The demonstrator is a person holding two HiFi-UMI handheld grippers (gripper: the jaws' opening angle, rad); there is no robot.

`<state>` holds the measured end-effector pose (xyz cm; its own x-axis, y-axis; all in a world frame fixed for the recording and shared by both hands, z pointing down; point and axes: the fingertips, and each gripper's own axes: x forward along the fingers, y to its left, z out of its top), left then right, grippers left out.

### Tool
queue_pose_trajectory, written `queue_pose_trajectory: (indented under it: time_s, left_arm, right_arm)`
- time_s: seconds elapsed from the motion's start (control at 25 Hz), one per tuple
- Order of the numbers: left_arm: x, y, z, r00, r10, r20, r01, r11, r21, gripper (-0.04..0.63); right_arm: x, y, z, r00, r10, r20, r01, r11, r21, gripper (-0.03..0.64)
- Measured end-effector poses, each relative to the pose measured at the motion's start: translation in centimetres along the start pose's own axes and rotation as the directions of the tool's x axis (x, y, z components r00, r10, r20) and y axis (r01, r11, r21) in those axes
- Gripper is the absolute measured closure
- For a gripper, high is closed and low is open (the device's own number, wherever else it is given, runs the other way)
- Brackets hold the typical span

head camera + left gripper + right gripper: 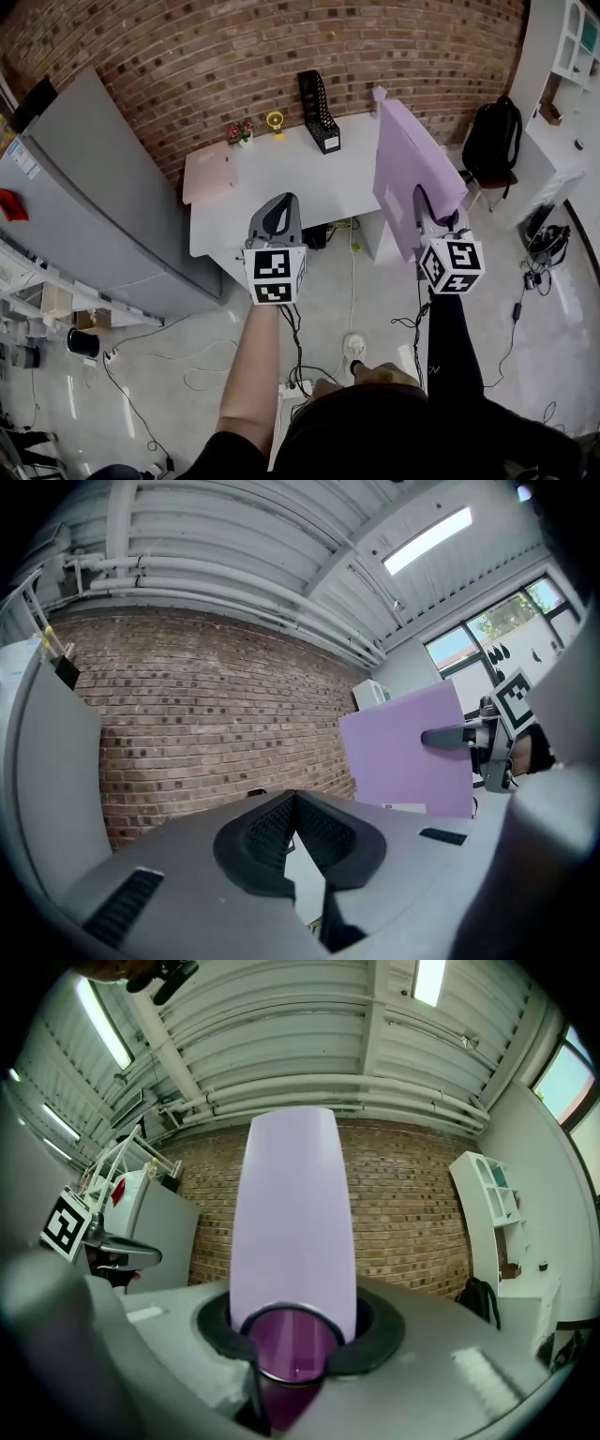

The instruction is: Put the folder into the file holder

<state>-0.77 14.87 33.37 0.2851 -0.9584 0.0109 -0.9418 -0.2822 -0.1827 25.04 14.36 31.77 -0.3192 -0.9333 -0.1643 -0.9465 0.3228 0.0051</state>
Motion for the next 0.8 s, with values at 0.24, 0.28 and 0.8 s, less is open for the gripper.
queue_pose_trajectory:
  time_s: [0.24, 0.28, 0.8]
  left_arm:
    - [7.3, 1.5, -0.1, 1.0, 0.014, -0.004, -0.014, 1.0, -0.008, 0.586]
    - [8.3, 1.6, -0.3, 1.0, 0.017, -0.006, -0.017, 1.0, -0.009, 0.586]
    - [16.0, 2.4, -1.2, 0.998, 0.058, -0.036, -0.058, 0.998, 0.0, 0.586]
  right_arm:
    - [7.2, -2.8, -1.1, 1.0, 0.02, -0.007, -0.02, 1.0, 0.002, 0.492]
    - [8.3, -3.2, -1.4, 1.0, 0.025, -0.008, -0.025, 1.0, 0.005, 0.492]
    - [16.4, -6.5, -3.8, 0.997, 0.071, -0.005, -0.071, 0.996, 0.053, 0.489]
